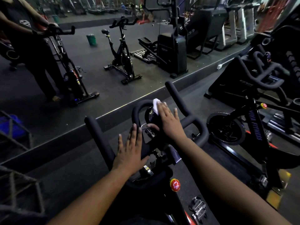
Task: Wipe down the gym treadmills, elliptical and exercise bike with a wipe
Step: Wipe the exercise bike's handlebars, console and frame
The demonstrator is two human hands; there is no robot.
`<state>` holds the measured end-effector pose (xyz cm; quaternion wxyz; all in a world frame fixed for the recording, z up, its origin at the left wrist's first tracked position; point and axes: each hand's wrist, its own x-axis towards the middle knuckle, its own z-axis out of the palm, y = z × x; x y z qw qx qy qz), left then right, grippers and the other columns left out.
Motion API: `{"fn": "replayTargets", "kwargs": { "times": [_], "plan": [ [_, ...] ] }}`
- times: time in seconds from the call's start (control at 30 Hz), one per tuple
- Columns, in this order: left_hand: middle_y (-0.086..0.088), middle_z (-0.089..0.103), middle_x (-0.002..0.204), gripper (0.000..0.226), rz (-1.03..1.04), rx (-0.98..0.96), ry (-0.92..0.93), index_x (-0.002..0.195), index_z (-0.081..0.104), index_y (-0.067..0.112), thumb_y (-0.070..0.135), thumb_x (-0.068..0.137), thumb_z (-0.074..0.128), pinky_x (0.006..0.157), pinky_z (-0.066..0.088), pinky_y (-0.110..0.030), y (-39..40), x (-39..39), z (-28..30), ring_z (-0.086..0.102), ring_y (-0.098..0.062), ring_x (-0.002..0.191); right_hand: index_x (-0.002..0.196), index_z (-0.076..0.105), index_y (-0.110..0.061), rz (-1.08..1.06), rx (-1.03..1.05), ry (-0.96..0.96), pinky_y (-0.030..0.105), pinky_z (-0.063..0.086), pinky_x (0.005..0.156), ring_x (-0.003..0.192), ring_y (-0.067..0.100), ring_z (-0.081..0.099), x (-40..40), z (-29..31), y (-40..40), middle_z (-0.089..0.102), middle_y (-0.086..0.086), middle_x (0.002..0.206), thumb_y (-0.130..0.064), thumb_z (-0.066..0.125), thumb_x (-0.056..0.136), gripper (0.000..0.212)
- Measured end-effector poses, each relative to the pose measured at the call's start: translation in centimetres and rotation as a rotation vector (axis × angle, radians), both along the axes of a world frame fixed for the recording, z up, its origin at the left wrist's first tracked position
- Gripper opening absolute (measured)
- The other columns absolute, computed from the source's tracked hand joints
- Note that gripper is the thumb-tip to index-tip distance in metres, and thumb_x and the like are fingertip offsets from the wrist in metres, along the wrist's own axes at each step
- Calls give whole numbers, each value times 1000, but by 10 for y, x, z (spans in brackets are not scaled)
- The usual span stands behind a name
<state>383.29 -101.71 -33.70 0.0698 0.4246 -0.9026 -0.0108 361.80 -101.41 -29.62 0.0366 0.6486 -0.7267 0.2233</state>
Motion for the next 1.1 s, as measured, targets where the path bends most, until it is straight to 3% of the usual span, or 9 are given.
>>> {"fn": "replayTargets", "kwargs": {
  "times": [0.1,0.2,0.27,0.37,0.53,0.63,0.77,0.9,1.1],
  "plan": [
    [-12,-47,156,123,3,-2,-12,153,-30,9,74,86,50,123,-5,-62,-1,0,-1,8,-30,158,162,12,-13,-3,-14,-284,61,21,120,153,28,22,-1,-21,16,25,9,166,-85,39,80,113],
    [-14,-51,152,123,4,4,-42,148,-38,8,72,89,48,121,-10,-62,-1,-3,3,1,-30,158,161,10,-6,1,-29,-362,59,22,121,154,31,17,12,-40,34,20,15,166,-67,52,87,105],
    [-15,-48,154,126,1,12,-32,148,-39,7,71,87,51,121,-7,-63,-2,-3,0,6,-31,158,160,13,-4,-9,-46,-227,58,18,123,155,33,12,19,-44,38,16,19,167,-60,49,90,96],
    [-17,-36,161,132,-11,-49,29,154,-27,6,71,79,60,121,5,-65,-4,-2,-7,24,-33,154,159,15,-2,46,-59,49,50,13,122,156,28,9,23,-40,32,14,21,166,-62,40,93,93],
    [-17,-35,162,128,-36,-66,36,156,-25,7,73,81,55,122,2,-65,-5,-1,-11,14,-32,156,154,33,0,102,-160,274,59,40,111,150,28,28,12,-49,45,31,19,162,-30,41,94,68],
    [-18,-31,164,128,-33,-60,45,157,-22,6,75,81,55,122,2,-64,-6,-2,-12,16,-32,156,152,40,-4,45,-161,266,60,38,113,148,25,35,9,-62,63,38,14,159,-53,40,97,74],
    [-19,-37,161,129,-36,-36,0,153,-31,6,75,84,53,123,0,-65,-5,-2,-8,7,-32,157,158,21,-10,-9,-44,225,63,32,113,151,21,23,4,-57,55,33,13,162,-75,36,84,99],
    [-18,-39,160,130,-41,-32,4,152,-32,7,72,83,57,123,-2,-64,-4,-1,-6,-1,-30,157,161,-2,-15,26,82,34,57,9,122,154,12,-12,3,-47,50,-6,3,167,-86,35,77,116],
    [-21,-28,164,131,-21,-41,-10,157,-20,4,65,78,65,122,7,-65,-4,-3,-8,8,-32,157,159,18,-8,141,-107,277,63,23,119,155,26,16,25,-46,40,18,13,167,-85,35,80,112]
  ]
}}
